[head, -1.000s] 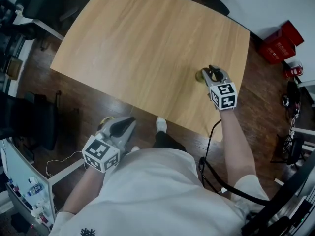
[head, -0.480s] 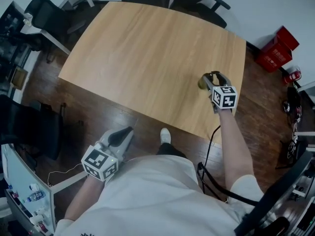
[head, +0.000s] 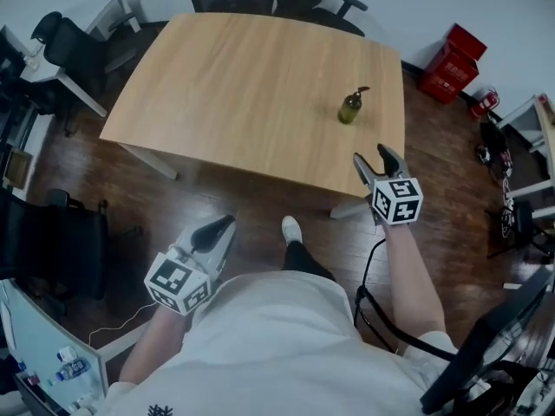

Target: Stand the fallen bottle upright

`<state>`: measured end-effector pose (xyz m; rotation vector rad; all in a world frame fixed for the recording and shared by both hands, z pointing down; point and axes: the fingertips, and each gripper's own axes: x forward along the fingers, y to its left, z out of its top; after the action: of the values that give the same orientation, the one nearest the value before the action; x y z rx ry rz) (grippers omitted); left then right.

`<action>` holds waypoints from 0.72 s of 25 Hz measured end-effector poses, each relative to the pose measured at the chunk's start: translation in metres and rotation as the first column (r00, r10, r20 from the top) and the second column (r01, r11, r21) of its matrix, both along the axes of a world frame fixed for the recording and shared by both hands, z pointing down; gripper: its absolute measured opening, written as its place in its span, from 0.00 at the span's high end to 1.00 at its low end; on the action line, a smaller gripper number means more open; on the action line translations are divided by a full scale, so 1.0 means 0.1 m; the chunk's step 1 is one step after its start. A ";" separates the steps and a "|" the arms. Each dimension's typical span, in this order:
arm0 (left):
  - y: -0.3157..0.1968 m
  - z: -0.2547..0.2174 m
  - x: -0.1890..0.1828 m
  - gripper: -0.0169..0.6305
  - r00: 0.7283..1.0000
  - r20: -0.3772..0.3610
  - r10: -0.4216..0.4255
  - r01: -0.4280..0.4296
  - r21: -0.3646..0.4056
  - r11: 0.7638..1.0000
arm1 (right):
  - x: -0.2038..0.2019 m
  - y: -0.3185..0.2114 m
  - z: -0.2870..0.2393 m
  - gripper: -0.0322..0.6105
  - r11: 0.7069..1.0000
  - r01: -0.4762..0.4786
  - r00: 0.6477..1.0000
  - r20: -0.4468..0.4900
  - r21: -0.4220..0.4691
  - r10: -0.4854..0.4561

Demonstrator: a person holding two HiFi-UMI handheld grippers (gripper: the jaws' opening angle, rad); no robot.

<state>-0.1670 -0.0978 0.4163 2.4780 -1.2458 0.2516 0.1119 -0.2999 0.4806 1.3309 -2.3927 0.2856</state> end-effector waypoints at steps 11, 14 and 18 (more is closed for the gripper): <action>0.95 -0.22 0.19 0.94 0.977 -0.058 0.206 -0.204 0.040 0.978 | -0.39 2.57 -0.58 0.51 0.995 0.036 0.987 0.156 -0.089 -0.022; 1.15 -0.24 0.25 0.94 0.970 -0.046 0.237 -0.235 0.056 0.970 | -0.46 2.99 -0.71 0.51 0.997 0.046 0.990 0.139 -0.064 -0.036; 1.37 -0.23 0.51 0.94 0.958 -0.015 0.285 -0.283 0.078 0.956 | -0.37 3.38 -0.91 0.51 0.999 0.053 0.992 0.115 -0.005 -0.052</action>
<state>-0.1158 0.0394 0.3928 2.7142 -0.8991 0.2472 0.0747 0.0385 0.3901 1.2775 -2.5148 0.3657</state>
